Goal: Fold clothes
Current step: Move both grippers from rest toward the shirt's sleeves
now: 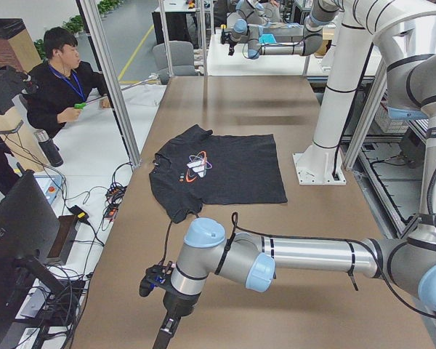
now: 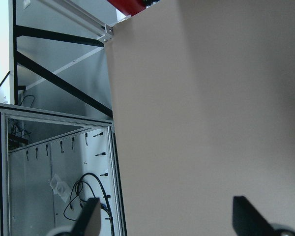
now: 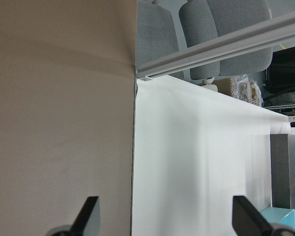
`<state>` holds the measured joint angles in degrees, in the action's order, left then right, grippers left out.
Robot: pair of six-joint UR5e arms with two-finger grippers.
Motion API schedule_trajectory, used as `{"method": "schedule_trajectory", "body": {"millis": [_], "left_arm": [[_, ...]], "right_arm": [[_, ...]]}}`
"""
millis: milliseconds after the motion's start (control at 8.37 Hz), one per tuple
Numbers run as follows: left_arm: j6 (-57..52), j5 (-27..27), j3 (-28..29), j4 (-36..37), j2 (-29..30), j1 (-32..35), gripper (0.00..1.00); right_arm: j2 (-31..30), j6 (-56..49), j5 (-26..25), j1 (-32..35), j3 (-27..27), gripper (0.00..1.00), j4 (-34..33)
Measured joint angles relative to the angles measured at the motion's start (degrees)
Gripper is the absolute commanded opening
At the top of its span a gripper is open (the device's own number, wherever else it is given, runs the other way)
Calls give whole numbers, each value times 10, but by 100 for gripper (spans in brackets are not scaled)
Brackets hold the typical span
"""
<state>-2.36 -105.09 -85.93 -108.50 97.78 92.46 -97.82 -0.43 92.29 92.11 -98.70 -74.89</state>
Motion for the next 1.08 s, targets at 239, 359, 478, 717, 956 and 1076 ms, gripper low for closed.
{"method": "schedule_trajectory", "body": {"millis": [239,359,478,717,956,1076], "left_arm": [[0,0,1,0,1,0,94],[0,0,0,0,2,0,94],[0,0,0,-1,4,0,94],[-1,-2,-2,-2,14,-1,94],[-1,-5,-10,-2,24,0,94],[-1,-6,-19,-1,23,0,94]], "right_arm": [[0,0,0,0,0,94,0],[0,0,0,0,0,94,0],[1,0,0,0,-1,94,-1],[5,0,1,-1,-4,94,0],[7,-3,0,-7,-9,94,29],[5,-2,1,-12,-9,94,52]]}}
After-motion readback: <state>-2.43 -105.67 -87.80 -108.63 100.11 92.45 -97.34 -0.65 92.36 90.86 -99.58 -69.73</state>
